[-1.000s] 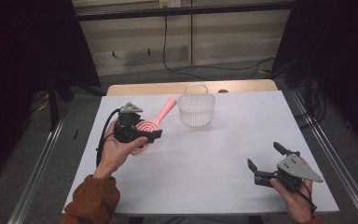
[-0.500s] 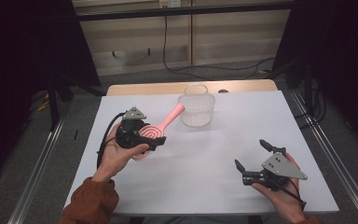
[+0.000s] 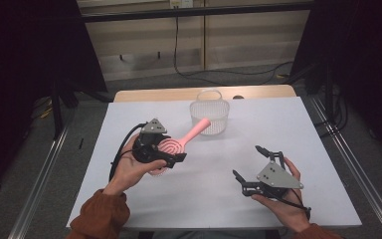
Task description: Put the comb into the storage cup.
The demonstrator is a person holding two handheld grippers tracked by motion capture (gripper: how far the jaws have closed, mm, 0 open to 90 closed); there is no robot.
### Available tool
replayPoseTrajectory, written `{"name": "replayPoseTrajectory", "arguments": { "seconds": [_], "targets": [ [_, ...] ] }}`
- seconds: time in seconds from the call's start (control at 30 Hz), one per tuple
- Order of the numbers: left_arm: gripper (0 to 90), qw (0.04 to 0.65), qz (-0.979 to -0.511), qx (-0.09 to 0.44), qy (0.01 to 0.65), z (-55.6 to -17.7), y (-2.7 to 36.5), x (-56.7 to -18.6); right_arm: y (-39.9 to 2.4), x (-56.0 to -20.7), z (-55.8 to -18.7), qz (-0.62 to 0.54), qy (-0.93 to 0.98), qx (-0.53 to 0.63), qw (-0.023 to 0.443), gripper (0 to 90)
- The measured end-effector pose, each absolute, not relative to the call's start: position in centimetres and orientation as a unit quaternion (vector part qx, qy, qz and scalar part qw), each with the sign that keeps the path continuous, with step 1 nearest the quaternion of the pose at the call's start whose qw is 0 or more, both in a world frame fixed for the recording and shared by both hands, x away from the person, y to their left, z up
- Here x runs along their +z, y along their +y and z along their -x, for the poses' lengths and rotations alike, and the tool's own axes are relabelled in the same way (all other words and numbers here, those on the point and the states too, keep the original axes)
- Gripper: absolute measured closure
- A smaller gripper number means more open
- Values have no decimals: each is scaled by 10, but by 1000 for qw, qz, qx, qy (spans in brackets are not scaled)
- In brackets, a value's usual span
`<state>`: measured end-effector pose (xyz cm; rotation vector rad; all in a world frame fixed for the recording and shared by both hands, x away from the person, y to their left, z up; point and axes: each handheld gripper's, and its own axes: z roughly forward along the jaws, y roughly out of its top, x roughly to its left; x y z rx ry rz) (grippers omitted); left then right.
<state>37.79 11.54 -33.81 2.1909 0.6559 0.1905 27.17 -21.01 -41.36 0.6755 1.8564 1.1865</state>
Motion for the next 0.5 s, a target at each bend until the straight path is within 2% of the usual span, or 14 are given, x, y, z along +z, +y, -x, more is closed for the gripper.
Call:
{"name": "replayPoseTrajectory", "arguments": {
  "seconds": [0.2, 0.3, 0.4, 0.5],
  "targets": [
    [194, 408, -880, 66, 236, -373, 107, -339, -195, -409, -279, -244, 746, 464, 412, 24],
    [194, 403, -883, 62, 233, -373, 103, -341, -187, -407, -283, -229, 754, 447, 423, 47],
    [194, 399, -886, 59, 227, -372, 99, -342, -180, -406, -286, -205, 766, 428, 433, 108],
    [194, 399, -888, 55, 224, -371, 96, -343, -173, -406, -290, -195, 768, 419, 443, 93]
  ]
}}
